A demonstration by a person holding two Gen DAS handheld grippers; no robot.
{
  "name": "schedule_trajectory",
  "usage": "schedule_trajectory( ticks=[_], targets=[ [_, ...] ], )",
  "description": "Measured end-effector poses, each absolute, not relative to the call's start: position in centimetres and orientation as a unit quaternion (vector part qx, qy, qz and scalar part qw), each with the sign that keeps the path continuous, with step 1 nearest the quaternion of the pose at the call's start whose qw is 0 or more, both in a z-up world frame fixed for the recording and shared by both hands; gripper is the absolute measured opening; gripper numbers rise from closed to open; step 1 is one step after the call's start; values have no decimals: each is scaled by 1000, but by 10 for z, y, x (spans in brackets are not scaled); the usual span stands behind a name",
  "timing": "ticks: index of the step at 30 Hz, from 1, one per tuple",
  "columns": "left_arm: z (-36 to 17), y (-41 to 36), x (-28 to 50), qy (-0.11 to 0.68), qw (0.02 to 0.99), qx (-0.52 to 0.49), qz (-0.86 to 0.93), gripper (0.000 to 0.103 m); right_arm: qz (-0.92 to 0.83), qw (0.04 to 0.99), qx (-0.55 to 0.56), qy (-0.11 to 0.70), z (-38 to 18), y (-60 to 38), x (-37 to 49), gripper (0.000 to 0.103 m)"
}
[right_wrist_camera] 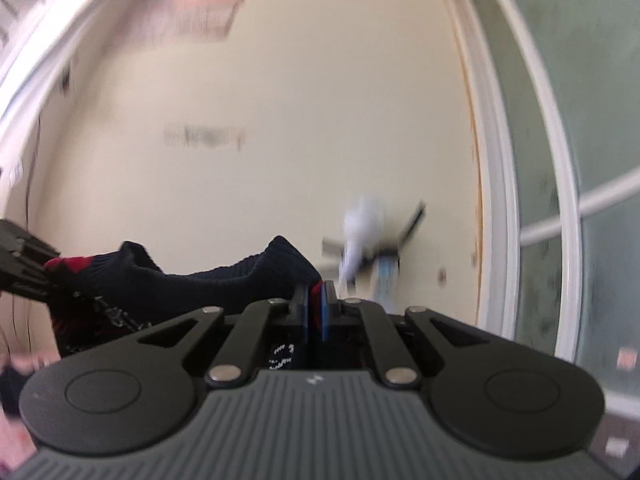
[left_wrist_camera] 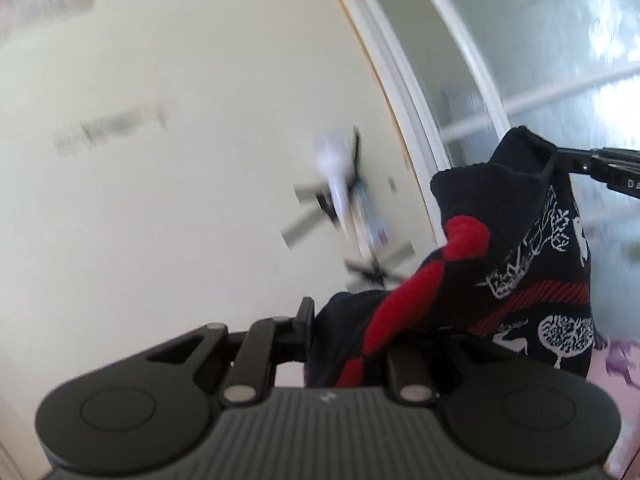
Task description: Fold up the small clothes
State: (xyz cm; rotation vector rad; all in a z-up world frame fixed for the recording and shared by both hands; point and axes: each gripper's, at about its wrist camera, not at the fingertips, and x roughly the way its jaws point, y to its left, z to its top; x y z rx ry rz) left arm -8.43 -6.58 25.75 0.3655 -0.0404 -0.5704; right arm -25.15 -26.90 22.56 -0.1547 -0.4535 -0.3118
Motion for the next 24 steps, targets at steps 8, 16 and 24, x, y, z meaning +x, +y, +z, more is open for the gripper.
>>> schedule_trajectory(
  ticks=[8,16,24],
  targets=[
    [317,-51,-162,-130,951,174,-220,15,-124,940,-92,-303,291,-250,-280,9],
    [312,-31,-155,-92,958,163,-215,16,-115,939,-102,-307,312,-243,-267,9],
    [230,-56,-24,71,965,173,-186,19,-124,975,-69,-169,271,-265,-135,9]
  ],
)
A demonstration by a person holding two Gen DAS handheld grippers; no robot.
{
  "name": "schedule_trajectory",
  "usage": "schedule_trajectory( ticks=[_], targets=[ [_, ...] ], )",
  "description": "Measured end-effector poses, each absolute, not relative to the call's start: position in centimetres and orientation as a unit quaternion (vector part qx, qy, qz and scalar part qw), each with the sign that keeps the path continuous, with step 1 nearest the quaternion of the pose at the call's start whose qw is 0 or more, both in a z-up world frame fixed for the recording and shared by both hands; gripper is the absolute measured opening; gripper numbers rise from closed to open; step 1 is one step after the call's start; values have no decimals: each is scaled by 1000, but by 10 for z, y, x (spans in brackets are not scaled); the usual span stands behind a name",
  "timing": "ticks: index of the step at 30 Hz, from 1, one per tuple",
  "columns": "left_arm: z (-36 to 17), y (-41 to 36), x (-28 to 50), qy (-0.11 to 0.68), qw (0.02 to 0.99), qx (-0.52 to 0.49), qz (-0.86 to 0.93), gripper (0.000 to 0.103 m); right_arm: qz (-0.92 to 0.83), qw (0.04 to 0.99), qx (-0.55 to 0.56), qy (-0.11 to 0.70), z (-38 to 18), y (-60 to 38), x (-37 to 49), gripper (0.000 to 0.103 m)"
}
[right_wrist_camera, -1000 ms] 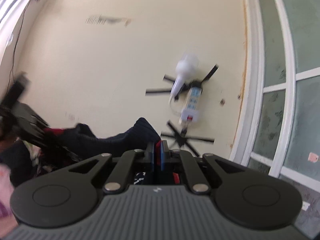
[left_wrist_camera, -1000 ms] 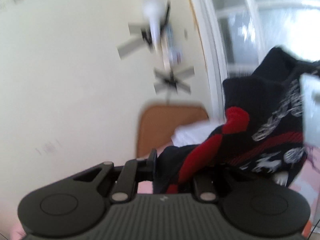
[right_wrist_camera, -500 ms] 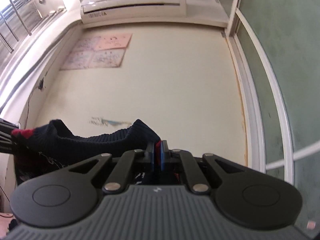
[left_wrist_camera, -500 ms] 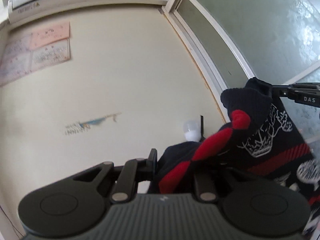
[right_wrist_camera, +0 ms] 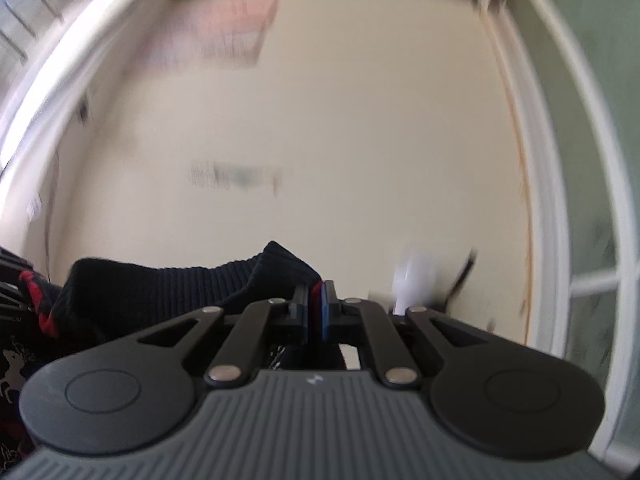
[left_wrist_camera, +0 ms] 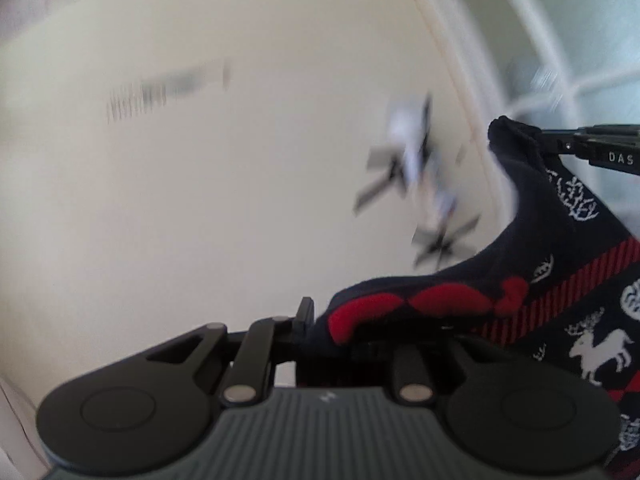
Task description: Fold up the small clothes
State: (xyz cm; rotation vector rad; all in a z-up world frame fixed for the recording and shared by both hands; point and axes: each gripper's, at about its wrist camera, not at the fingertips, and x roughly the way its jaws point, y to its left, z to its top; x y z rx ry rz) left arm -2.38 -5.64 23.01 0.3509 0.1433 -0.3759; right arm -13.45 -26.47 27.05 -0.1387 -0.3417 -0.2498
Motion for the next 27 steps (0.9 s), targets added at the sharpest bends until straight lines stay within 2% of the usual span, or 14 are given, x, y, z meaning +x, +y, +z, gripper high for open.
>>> schedule_trajectory(
  ticks=[1,2,3,4,5,7,9,16,19,21,22,24,25,27],
  targets=[
    [212,-63,2,97,965,178,-165,31,-124,980,-56,-146,262,-271,-104,10],
    [191,-67,32,127,966,183,-135,57,-118,985,-44,-118,251,-279,-69,17],
    [165,-72,62,164,963,188,-106,68,-119,989,-38,-85,237,-287,-32,24],
    [132,-76,95,214,953,198,-84,71,-134,989,-37,-56,225,-293,-5,45],
    [104,-75,116,263,942,199,-69,68,-157,987,-36,-18,209,-302,21,47],
    [52,-62,131,339,925,160,-65,60,-169,985,-17,41,182,-324,37,41],
    [27,-46,115,345,926,129,-86,60,-144,987,22,61,158,-351,14,42],
    [28,-13,53,297,943,72,-134,75,-143,973,48,177,61,-391,-81,44],
    [24,-9,36,299,940,74,-149,81,-131,967,84,201,29,-384,-101,55],
    [13,-5,29,315,936,66,-147,83,-134,964,80,218,11,-374,-105,56],
    [10,1,24,326,932,54,-148,84,-131,962,80,227,3,-368,-106,55],
    [1,15,20,354,921,19,-161,85,-122,962,81,229,-5,-359,-106,34],
    [-3,21,20,366,916,1,-165,85,-120,964,75,225,-5,-355,-106,5],
    [-10,26,18,380,910,-13,-164,82,-170,957,-1,235,2,-343,-96,2]
  ],
)
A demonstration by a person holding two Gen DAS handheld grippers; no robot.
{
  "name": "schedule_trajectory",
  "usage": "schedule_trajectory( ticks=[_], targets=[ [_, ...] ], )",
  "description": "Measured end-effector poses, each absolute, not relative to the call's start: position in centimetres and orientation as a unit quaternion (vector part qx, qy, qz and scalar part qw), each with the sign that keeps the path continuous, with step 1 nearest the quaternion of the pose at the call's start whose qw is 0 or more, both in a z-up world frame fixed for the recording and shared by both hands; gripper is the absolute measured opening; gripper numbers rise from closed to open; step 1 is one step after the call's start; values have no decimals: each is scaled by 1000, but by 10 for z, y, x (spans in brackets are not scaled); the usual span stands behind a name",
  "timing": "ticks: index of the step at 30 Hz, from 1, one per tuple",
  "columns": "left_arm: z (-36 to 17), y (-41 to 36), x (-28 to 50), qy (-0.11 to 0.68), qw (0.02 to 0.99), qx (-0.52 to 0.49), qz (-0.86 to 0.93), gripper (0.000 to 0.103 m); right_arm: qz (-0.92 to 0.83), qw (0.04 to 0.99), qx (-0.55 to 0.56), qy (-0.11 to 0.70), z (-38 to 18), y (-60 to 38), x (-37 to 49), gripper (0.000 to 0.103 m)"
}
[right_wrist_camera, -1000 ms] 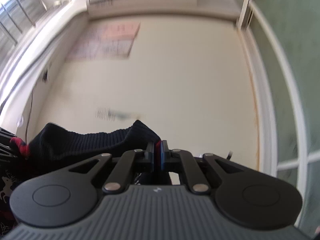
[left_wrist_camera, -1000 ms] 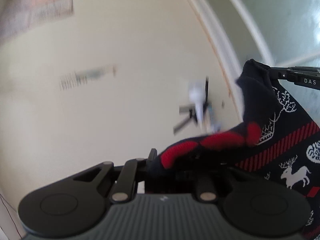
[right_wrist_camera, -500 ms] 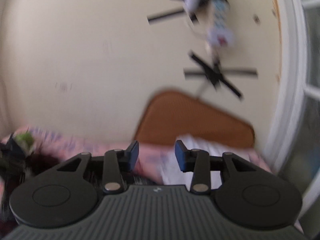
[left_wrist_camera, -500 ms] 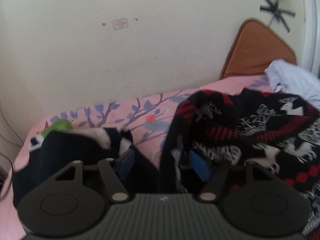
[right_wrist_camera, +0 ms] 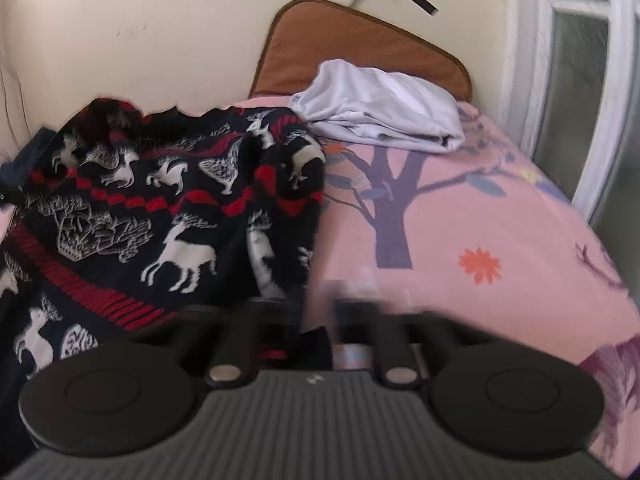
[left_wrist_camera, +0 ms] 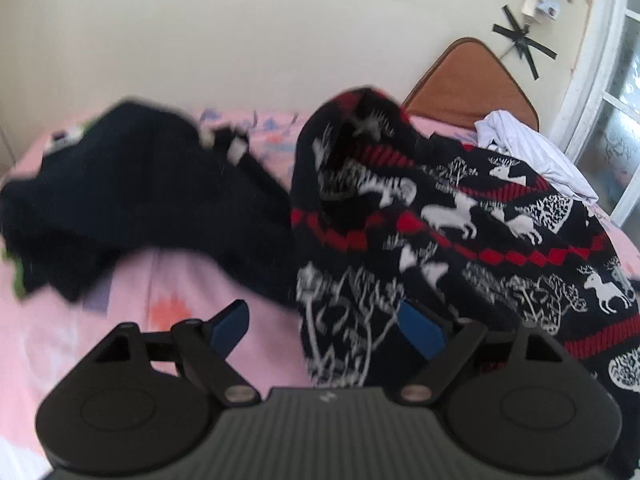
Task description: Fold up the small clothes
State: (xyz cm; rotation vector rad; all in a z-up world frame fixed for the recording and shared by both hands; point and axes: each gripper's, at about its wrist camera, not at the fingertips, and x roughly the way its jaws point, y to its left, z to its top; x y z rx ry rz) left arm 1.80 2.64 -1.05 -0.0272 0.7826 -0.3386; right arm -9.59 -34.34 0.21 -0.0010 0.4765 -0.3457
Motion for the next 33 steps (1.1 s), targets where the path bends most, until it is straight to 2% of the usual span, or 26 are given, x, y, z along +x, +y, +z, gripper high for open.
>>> schedule_trajectory(
  ticks=[3,6,9,10,11,15,16,17,18,19,25,28,32,33],
  targets=[
    [-17,28,18,383,912,-10,-148,79,-259,938,-81,216,23,-354,-83,2],
    [-16,29,16,380,910,-31,-160,81,-258,947,8,192,57,-395,-81,3],
    [-17,24,15,377,912,-28,-161,83,-161,964,120,177,62,-415,-70,16],
    [-19,23,16,379,911,-27,-159,83,-140,962,142,185,56,-415,-61,31],
    [-21,23,17,384,909,-30,-158,83,-125,961,153,195,48,-413,-52,43],
    [-25,20,16,387,908,-26,-158,79,-105,955,147,236,11,-393,-26,43],
    [-24,19,15,385,909,-21,-158,64,-97,955,152,238,5,-389,-23,42],
    [-24,18,16,384,909,-18,-159,34,-100,958,145,228,4,-385,-25,23],
    [-23,17,17,385,910,-15,-156,19,-86,959,146,228,6,-382,-25,9],
    [-21,17,20,388,908,-17,-157,6,-95,959,138,228,12,-378,-25,10],
    [18,40,44,343,932,-10,-116,6,-251,945,-137,157,100,-372,-17,9],
    [32,54,67,333,939,-6,-87,8,-330,884,-298,147,110,-369,20,10],
    [16,66,85,373,926,-15,-65,14,-328,859,-313,237,73,-385,64,23],
    [14,70,80,371,926,-13,-70,17,-316,869,-292,245,67,-385,62,23]
  ],
)
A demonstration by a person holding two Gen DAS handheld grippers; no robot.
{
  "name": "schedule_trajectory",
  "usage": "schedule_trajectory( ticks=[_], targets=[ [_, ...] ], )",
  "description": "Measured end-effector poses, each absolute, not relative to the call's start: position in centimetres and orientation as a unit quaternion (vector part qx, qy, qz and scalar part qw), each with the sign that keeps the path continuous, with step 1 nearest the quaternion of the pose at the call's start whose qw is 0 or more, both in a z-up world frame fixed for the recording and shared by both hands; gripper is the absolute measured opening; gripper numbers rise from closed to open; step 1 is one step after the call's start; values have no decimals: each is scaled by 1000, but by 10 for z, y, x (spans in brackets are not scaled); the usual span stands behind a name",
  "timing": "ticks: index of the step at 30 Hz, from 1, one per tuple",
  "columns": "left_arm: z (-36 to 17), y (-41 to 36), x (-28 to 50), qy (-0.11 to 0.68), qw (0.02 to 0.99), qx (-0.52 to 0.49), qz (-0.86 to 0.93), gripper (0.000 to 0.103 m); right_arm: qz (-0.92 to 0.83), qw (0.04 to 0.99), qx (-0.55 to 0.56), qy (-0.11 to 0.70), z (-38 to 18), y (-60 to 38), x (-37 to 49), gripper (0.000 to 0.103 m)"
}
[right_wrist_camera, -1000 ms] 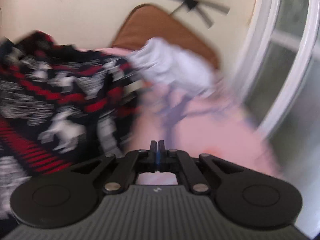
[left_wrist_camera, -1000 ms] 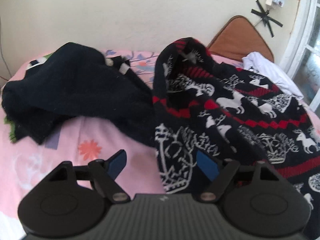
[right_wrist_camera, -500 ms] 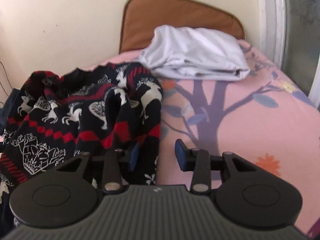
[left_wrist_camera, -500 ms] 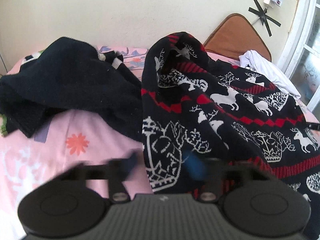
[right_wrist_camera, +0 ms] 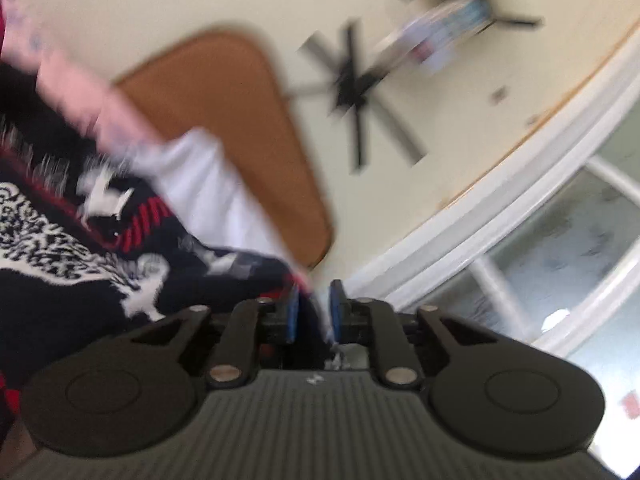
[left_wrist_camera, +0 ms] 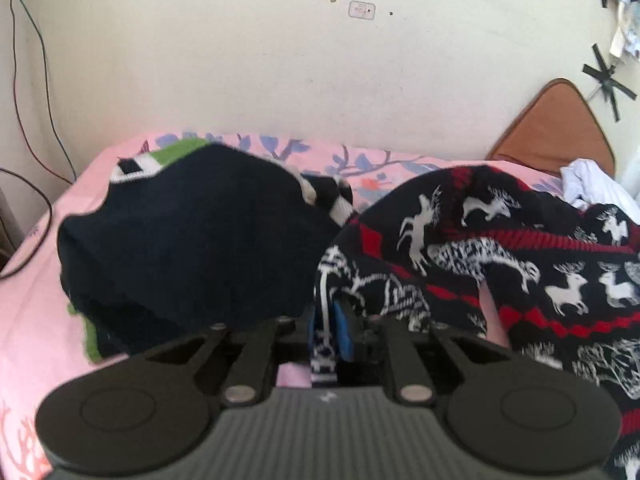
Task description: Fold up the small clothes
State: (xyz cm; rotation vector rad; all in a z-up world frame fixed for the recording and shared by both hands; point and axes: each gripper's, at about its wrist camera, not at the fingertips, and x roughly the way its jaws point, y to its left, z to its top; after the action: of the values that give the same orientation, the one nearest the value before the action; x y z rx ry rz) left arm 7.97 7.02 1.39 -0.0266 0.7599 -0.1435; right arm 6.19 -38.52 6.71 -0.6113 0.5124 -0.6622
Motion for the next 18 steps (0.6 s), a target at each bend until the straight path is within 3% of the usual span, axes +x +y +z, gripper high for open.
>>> schedule_trajectory(
  ticks=[2,3,5,10,12,14,18],
  targets=[
    [11,80,70,364,930,4,-55,55,-279,902,-233,233,67,-380,45,27],
    [11,88,65,361,931,7,-44,59,-268,914,-209,220,69,-376,34,29],
    [15,104,51,357,932,-14,-56,58,-239,940,-156,186,77,-363,11,40],
    [14,103,23,355,926,-34,-120,59,-84,976,-89,178,84,-304,-6,40],
    [8,94,19,362,923,-26,-126,62,-6,981,-80,177,86,-268,1,40],
    [2,90,16,364,922,-27,-126,72,75,978,-73,179,88,-230,3,41],
    [-9,91,9,372,919,-39,-129,74,248,942,-68,215,84,-160,-2,42]
  ],
)
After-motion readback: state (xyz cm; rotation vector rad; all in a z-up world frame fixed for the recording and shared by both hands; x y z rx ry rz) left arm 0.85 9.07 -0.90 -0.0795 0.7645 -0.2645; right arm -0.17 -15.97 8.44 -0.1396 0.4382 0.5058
